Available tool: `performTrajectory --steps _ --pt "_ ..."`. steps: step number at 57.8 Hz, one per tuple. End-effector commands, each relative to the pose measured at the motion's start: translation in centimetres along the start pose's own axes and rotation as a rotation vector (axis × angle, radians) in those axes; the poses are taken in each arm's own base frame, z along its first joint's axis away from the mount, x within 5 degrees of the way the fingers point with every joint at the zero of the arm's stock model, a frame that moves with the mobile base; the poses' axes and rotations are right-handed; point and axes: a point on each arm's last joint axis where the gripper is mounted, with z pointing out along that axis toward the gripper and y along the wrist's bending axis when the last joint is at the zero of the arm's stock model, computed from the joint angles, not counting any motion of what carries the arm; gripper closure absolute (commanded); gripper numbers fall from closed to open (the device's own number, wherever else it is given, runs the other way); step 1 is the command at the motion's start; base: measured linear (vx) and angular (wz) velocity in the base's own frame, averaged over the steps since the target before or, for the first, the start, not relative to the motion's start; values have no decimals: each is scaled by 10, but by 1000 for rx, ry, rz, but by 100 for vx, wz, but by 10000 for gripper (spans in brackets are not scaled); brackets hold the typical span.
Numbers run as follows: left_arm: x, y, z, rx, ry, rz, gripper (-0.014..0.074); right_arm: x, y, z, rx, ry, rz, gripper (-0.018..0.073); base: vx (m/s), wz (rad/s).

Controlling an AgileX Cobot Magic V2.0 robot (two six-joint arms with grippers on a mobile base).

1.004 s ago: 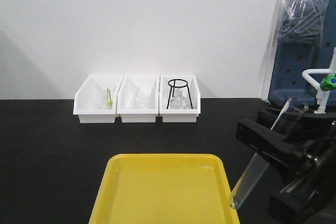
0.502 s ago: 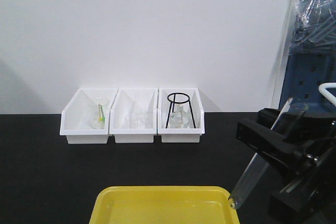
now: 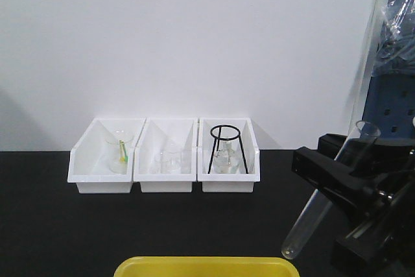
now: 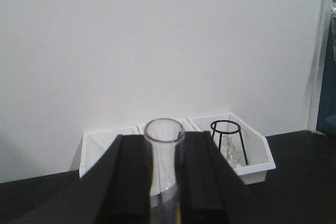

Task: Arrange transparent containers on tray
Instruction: 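Drive the base up to the yellow tray holding both tubes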

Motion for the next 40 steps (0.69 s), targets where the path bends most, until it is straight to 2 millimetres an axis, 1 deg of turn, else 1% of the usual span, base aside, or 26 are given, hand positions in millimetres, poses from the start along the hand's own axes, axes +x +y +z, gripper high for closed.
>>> performTrajectory --steps 1,40 --pt "-19 -3 -2 29 -111 -11 464 -19 0 -4 -1 -124 -12 414 8 1" --pt "-19 -3 -2 29 -111 -11 464 -19 0 -4 -1 -125 -12 414 2 0"
